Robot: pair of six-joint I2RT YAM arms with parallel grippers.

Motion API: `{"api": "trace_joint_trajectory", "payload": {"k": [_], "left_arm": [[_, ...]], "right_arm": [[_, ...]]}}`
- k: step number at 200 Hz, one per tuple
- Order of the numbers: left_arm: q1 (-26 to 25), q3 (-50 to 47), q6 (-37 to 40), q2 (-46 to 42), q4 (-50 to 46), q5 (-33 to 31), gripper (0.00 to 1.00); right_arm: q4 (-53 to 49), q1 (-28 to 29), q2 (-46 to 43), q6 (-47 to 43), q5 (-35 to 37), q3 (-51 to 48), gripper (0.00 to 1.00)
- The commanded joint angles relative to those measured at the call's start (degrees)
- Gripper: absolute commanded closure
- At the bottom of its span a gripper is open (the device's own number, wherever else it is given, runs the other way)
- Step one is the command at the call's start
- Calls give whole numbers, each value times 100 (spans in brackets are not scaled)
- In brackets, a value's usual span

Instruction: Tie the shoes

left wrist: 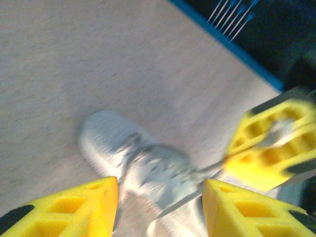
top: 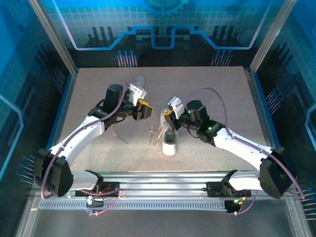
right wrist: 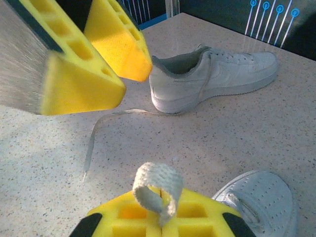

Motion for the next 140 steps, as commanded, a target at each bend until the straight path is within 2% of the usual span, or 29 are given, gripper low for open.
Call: {"api": "trace_joint_trajectory", "payload": {"k": [1,18,35,63,75,112,140], "left_arm": [[74,430,2174,377,-1603,-310,51],[78,851,2563,1025,-2271,-264,52],[61,951,2770,1539,-2491,-72,53],[61,981,2748,2115,-2375,-661,53],[61,1288,2339,2445,-2559,-659,53],[-26,1768,287,3231,-2699,-866,56],[-167,1760,-402,3550,-2446,-736,56]], "right_arm": [[-142,-77,-95,91,-293,-107,100],[-168,-99,-56,125,-341,-122,100],[-152,-139,-3,192,-397,-126,100],[-193,-174,64,214,-494,-109,100],[-229,-189,93,198,-540,-101,100],[-208,-251,241,252,-648,-74,100],[-131,-265,361,278,-732,-57,100]]}}
